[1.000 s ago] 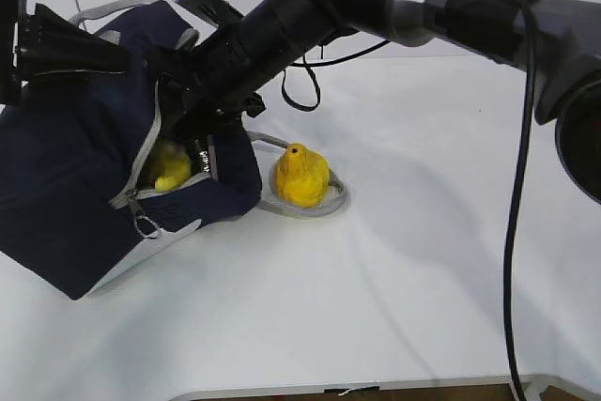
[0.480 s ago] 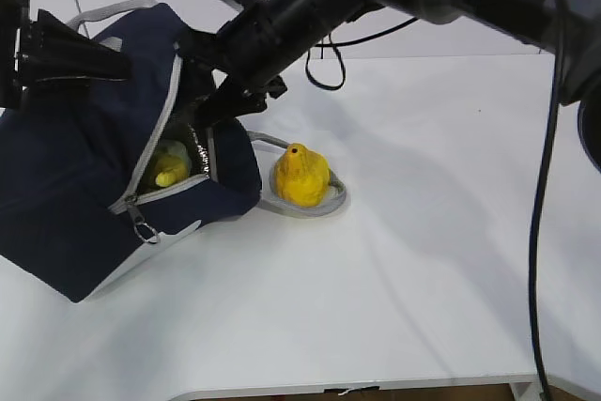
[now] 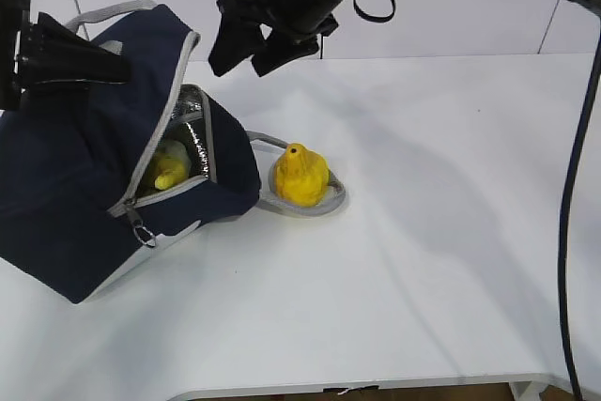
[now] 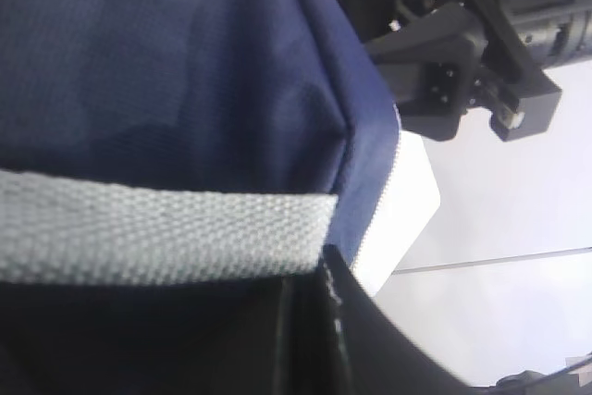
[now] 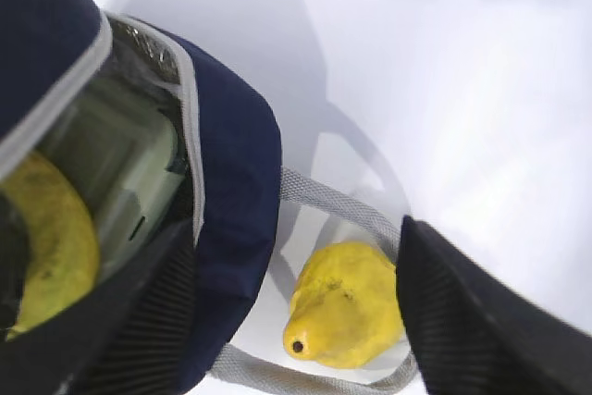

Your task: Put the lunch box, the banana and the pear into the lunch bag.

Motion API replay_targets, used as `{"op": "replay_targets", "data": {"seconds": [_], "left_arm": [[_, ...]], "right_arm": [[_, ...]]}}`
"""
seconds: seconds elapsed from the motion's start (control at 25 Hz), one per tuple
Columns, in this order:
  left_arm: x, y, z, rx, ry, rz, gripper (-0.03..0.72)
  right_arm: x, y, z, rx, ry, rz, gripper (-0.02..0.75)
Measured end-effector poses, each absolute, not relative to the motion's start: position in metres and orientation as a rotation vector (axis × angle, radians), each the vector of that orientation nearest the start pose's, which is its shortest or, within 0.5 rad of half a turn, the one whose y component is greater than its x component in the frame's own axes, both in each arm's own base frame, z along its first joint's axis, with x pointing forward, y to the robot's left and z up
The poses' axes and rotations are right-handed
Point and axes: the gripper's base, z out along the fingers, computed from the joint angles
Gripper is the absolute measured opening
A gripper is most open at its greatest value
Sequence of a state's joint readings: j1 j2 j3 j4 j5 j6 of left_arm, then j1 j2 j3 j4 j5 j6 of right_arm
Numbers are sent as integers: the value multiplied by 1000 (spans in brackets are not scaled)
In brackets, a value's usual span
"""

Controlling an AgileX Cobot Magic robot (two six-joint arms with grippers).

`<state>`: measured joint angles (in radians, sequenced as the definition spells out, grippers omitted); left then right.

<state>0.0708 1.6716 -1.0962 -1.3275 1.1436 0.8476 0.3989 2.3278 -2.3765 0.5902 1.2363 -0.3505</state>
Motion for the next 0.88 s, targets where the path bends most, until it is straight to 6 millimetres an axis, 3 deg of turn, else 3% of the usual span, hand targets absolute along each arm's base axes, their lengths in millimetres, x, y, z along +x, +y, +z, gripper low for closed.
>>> {"op": "replay_targets", "data": {"seconds": [0.16, 0.52, 0.68, 0.88], "left_arm": [[327, -57, 267, 122, 2298, -1397, -9], [327, -57, 265, 100, 2321, -1395, -9], [327, -57, 264, 89, 2338, -1393, -9], [327, -56, 264, 87, 2345, -1388, -9]], "right_arm": [[448, 223, 303, -740, 2519, 574, 548], [436, 204, 346, -569, 2502, 419, 547], [430, 202, 331, -558, 2577, 371, 544], [426, 200, 293, -587, 2711, 295, 479]]}}
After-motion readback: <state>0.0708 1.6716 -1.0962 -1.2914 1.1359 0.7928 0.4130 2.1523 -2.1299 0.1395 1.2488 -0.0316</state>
